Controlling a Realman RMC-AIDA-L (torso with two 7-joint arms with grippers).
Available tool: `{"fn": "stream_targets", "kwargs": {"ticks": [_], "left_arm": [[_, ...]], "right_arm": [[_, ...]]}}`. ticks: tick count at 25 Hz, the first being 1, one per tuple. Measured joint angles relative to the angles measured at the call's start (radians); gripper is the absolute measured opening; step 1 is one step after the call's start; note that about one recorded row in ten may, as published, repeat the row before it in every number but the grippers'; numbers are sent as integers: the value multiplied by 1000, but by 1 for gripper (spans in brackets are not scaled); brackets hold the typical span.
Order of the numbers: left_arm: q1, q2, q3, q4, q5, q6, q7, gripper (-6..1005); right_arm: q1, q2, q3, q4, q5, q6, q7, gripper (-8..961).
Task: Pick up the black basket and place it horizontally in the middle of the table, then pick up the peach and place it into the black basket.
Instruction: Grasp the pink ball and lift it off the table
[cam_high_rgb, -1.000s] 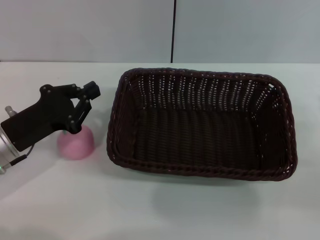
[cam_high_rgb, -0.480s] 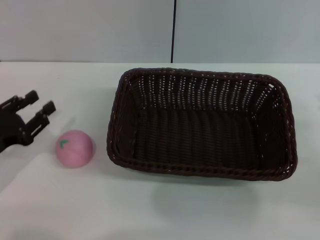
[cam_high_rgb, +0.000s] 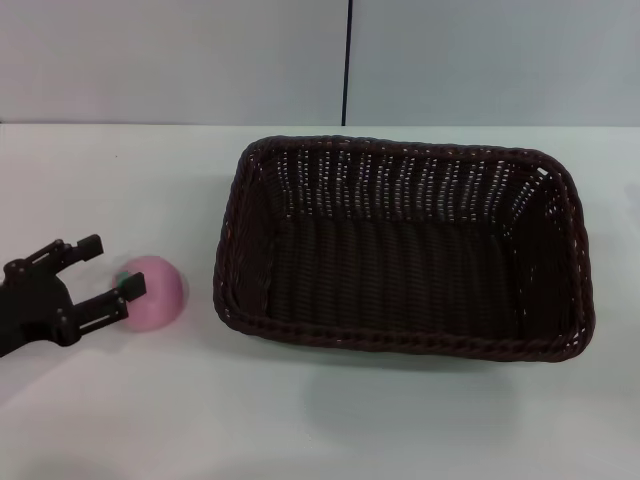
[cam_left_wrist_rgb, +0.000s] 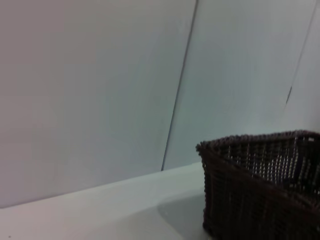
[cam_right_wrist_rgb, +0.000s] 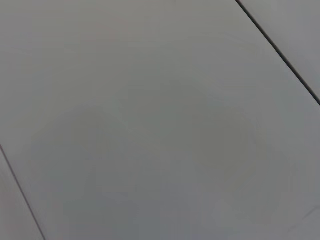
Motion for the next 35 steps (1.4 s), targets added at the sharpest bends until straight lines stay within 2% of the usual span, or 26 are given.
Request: {"fn": "stream_targets", "kwargs": {"ticks": [5,9,19,24,35], "left_arm": [[-4,-6,-18,-95,-8,-66,153,829],[-8,-5,-29,-148,-10,-92,235,813],[-2,-1,-16,-154,-1,-97,246,772],[2,-1,-16,-153,-1,-82,256,555],[-2,0,-19,-151,-5,-71,254,344]], "right_arm": [[2,0,0,1,0,8,0,643],[2,0,0,1,0,9,0,642],[10,-1,0,2,-1,20,0,642],[11,0,0,3,-1,31,0,642],[7,0,0,3,-1,32,0,642]]}}
